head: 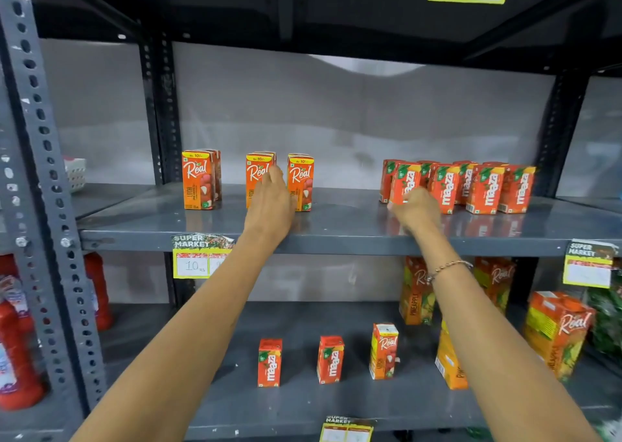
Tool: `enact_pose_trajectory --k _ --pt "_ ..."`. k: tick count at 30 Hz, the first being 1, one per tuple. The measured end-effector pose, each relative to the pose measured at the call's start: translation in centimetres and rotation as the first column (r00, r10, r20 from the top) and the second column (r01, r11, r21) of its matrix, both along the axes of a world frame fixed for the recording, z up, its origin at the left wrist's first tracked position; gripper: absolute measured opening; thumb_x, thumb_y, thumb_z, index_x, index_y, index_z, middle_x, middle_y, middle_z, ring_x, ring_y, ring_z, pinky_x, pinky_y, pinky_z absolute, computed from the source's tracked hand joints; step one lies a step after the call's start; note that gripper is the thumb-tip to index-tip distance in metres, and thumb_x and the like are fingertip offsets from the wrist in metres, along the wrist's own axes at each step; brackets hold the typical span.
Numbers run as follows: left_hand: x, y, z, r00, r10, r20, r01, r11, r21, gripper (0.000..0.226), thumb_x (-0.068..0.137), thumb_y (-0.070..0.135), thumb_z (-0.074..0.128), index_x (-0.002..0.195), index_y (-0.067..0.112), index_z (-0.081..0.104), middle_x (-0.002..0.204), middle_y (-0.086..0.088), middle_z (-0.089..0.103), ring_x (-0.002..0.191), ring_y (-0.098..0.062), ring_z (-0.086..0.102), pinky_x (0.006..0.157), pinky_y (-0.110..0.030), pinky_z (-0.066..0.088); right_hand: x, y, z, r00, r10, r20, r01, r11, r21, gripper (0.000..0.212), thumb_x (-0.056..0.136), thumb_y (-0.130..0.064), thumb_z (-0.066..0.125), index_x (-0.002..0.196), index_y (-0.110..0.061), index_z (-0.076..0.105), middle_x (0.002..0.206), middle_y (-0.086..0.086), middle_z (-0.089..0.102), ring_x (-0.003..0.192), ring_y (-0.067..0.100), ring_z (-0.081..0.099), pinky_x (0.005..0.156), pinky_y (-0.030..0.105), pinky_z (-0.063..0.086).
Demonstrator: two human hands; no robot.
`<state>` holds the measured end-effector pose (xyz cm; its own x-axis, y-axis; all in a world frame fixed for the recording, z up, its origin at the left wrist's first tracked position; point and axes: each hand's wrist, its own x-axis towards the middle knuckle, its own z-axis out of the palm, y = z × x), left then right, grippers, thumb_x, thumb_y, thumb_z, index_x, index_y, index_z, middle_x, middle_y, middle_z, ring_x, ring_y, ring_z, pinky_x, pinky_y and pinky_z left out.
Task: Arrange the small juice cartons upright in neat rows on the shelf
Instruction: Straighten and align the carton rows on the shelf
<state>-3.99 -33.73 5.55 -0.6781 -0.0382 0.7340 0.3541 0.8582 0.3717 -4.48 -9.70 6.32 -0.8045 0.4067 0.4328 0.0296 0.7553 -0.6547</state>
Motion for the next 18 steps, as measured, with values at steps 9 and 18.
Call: enact_pose_trajectory --k 9,18 --pt "-1.6 4.4 0.3 0.932 0.186 0.311 -0.185 0.982 -0.033 0.091 0.089 0.040 0.061 0.146 -0.005 0.008 0.147 -0.024 0.031 0.135 -0.038 0.035 0.109 -0.041 0.033 -1.6 2.2 0.5 0.988 0.090 0.129 -0.079 0.993 -0.088 0.066 0.079 -0.030 0.071 0.127 0.000 0.036 0.112 0.015 0.063 0.089 0.032 0.068 0.075 0.037 0.056" --pt "-3.1 5.3 0.5 0.901 0.282 0.329 -0.298 0.955 -0.002 0.077 0.088 0.031 0.065 0.141 -0.002 0.021 0.143 -0.023 0.038 0.132 -0.037 0.039 0.105 -0.040 0.039 -3.8 1.9 0.3 0.996 -0.027 0.087 0.027 1.000 0.008 0.077 0.084 -0.037 0.065 0.137 -0.003 0.022 0.128 0.017 0.052 0.108 0.036 0.060 0.086 0.040 0.053"
